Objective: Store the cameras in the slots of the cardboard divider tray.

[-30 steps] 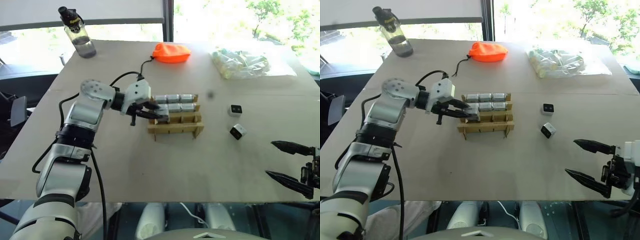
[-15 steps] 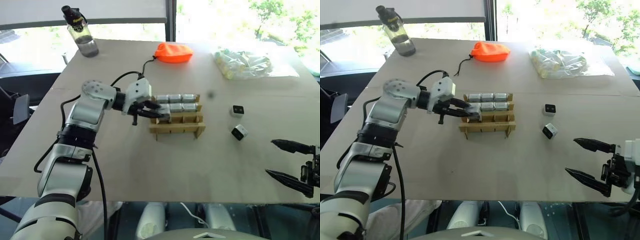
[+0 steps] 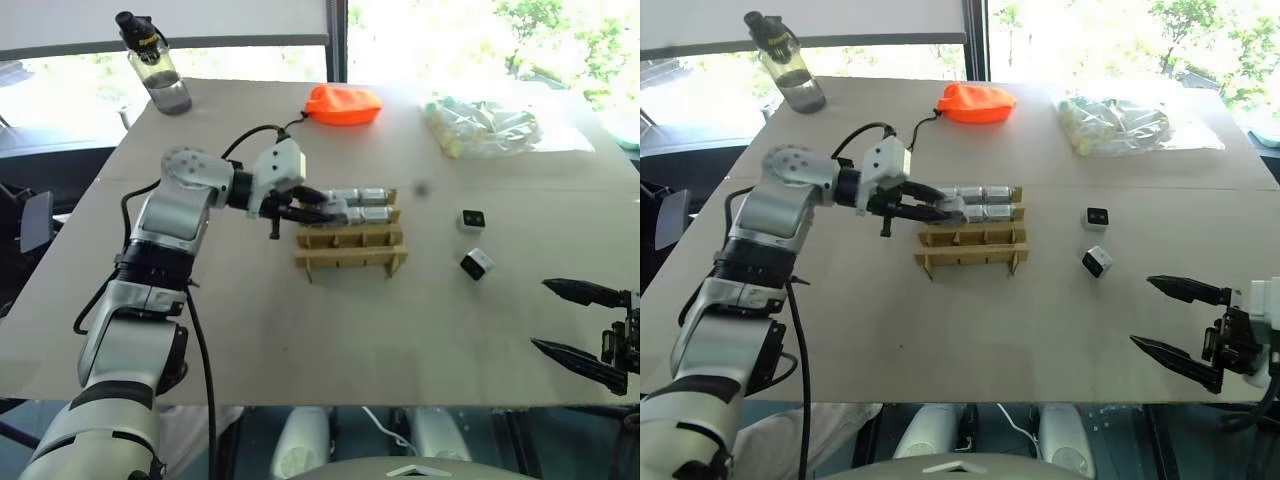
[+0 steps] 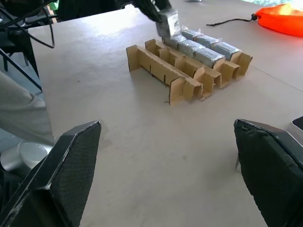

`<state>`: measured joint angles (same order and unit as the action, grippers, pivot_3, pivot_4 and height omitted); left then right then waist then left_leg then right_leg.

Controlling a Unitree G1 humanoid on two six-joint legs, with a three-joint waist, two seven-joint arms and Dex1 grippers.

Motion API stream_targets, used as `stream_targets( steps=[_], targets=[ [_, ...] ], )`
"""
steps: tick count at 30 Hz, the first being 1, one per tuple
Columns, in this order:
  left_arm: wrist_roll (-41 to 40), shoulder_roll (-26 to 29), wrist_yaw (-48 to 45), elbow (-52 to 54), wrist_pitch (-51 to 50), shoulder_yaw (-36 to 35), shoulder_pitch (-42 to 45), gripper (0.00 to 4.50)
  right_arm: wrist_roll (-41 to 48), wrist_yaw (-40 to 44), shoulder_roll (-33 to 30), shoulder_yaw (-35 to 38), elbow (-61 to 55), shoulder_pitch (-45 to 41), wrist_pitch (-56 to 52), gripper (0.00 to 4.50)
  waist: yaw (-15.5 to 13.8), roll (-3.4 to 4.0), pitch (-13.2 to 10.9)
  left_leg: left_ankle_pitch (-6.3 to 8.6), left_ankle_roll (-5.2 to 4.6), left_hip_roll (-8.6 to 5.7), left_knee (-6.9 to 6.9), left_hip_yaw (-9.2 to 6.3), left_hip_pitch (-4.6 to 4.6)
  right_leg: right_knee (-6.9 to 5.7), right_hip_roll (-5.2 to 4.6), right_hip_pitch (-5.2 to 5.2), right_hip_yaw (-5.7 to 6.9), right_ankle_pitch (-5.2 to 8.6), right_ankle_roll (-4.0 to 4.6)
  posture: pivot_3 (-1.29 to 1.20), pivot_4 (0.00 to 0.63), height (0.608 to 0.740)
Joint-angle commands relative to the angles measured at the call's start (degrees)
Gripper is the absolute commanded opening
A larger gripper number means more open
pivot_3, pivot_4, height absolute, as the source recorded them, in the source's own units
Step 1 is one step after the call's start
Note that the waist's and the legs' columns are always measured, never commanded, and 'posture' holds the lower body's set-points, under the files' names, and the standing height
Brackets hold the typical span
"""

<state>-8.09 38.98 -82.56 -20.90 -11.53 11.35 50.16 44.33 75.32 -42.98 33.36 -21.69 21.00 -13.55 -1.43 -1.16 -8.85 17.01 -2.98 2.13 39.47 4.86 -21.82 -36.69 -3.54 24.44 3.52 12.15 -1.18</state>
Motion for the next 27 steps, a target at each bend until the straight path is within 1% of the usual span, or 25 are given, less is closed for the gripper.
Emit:
stream_targets(
  steps=[1,6,12,20,27],
  targets=[
    [0.84,2.11,-0.88,1.6,2.31,-0.22,-0.11,0.72,0.75,0.23,-0.77,1.17,-0.48,-0.1,0.2,4.45,0.14,0.0,0.0,0.0,0.0,0.0,0.0,0.0,0.0,0.0,0.0,0.0,0.0,0.0,0.0,0.0,0.15,0.74],
    [1.76,2.91,-1.76,1.43,3.61,0.65,-1.28,0.72,0.8,0.17,-0.93,0.93,-0.4,-0.54,0.11,4.45,0.15,0.0,0.0,0.01,-0.01,0.01,0.0,-0.01,-0.01,0.0,-0.01,0.0,0.01,0.0,0.0,0.0,0.15,0.74],
    [2.1,2.21,-1.12,1.41,3.16,0.69,-2.14,0.72,0.65,0.06,-0.98,0.94,-0.3,-0.6,0.08,4.45,0.28,0.0,0.0,0.0,-0.01,0.0,0.0,-0.01,-0.01,0.01,-0.01,0.0,0.01,0.0,0.0,0.0,0.15,0.74],
    [4.75,3.02,0.03,0.77,1.69,1.64,-2.15,0.72,0.64,-0.19,-0.89,1.12,-0.53,-0.34,0.09,4.45,0.39,0.0,0.0,0.01,-0.01,0.0,0.0,0.0,0.01,0.0,0.0,0.0,-0.01,0.0,0.0,0.0,0.15,0.74],
    [5.44,2.2,0.66,2.34,-0.42,3.08,-3.01,0.72,0.77,-0.24,-0.77,0.78,-0.53,-0.67,0.23,4.45,0.48,0.01,0.01,0.02,-0.03,0.01,0.0,0.03,0.05,-0.04,0.0,0.0,-0.04,0.0,-0.01,0.0,0.15,0.74]
  ],
)
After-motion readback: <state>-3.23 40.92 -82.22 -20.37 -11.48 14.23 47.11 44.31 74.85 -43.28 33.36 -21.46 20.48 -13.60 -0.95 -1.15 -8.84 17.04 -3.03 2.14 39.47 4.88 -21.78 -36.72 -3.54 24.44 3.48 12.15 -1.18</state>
